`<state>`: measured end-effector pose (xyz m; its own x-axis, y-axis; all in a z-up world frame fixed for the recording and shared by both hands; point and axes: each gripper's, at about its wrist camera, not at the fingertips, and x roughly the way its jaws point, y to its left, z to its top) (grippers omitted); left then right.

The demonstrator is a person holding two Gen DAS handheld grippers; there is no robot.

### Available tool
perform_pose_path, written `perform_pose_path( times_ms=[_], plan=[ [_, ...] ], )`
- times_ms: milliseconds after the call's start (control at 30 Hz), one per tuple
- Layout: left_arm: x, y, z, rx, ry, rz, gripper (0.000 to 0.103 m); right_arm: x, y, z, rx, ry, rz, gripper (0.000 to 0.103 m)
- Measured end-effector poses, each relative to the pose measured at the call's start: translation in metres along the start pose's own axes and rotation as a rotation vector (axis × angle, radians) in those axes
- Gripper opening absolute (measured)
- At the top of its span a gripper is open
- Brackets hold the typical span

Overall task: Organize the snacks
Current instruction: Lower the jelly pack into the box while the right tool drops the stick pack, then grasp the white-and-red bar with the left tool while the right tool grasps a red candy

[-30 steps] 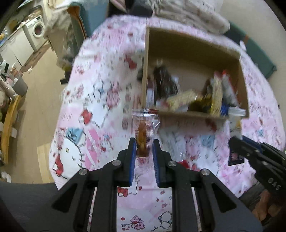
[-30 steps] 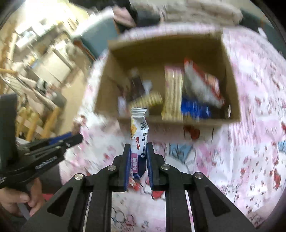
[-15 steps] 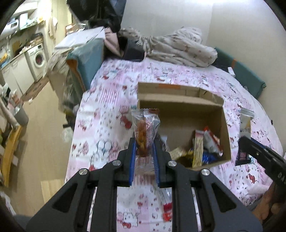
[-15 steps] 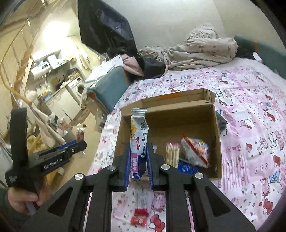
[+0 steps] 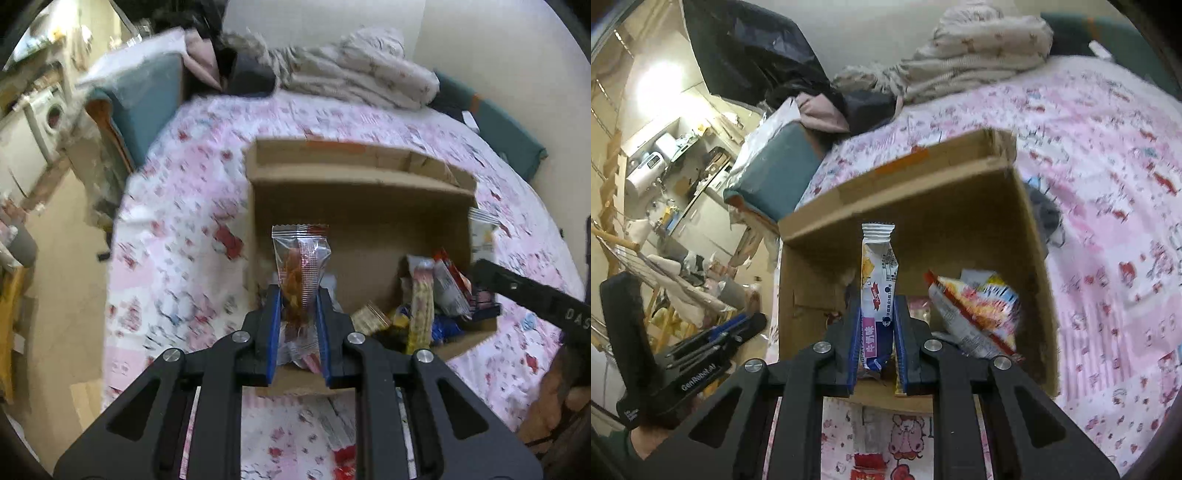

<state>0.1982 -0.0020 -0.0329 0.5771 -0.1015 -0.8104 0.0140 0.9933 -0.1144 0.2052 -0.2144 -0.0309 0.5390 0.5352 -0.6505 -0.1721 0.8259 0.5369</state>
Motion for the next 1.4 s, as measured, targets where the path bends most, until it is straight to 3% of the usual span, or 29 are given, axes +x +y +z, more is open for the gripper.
perform_pose_path(
  times_ms=[267, 333, 400, 433, 467, 500, 700, 1167, 1400],
  plan=[
    [0.015, -0.003, 0.000, -0.016, 0.038, -0.010, 0.018, 0.040, 0.005, -0.009, 0.001, 0.152, 0.043, 0.024],
    [0.017, -0.004, -0.001, -0.006, 0.048, -0.028, 0.024, 0.042, 0.006, -0.011, -0.014, 0.151, 0.018, 0.035],
    [0.019, -0.006, -0.002, 0.008, 0.065, -0.023, 0.058, 0.038, 0.004, -0.008, -0.004, 0.136, 0.025, 0.077],
    [0.019, -0.006, -0.003, 0.005, 0.067, -0.017, 0.065, 0.033, 0.002, -0.007, 0.017, 0.109, 0.024, 0.080],
    [0.018, -0.004, -0.004, -0.006, 0.061, -0.011, 0.073, 0.030, 0.000, -0.007, 0.021, 0.087, 0.017, 0.080],
    [0.017, -0.004, -0.005, -0.015, 0.058, -0.009, 0.075, 0.025, -0.001, -0.005, 0.011, 0.058, -0.007, 0.080],
    [0.017, -0.003, -0.005, -0.029, 0.063, -0.011, 0.075, 0.033, -0.021, -0.006, 0.101, 0.114, -0.008, 0.077],
    [0.010, 0.001, -0.013, -0.036, 0.068, 0.009, 0.076, 0.023, -0.014, -0.006, 0.072, 0.098, -0.019, 0.077],
    [0.009, -0.013, -0.042, -0.022, 0.168, -0.020, 0.076, 0.001, -0.020, -0.017, 0.109, 0.079, -0.071, 0.077]
  ],
)
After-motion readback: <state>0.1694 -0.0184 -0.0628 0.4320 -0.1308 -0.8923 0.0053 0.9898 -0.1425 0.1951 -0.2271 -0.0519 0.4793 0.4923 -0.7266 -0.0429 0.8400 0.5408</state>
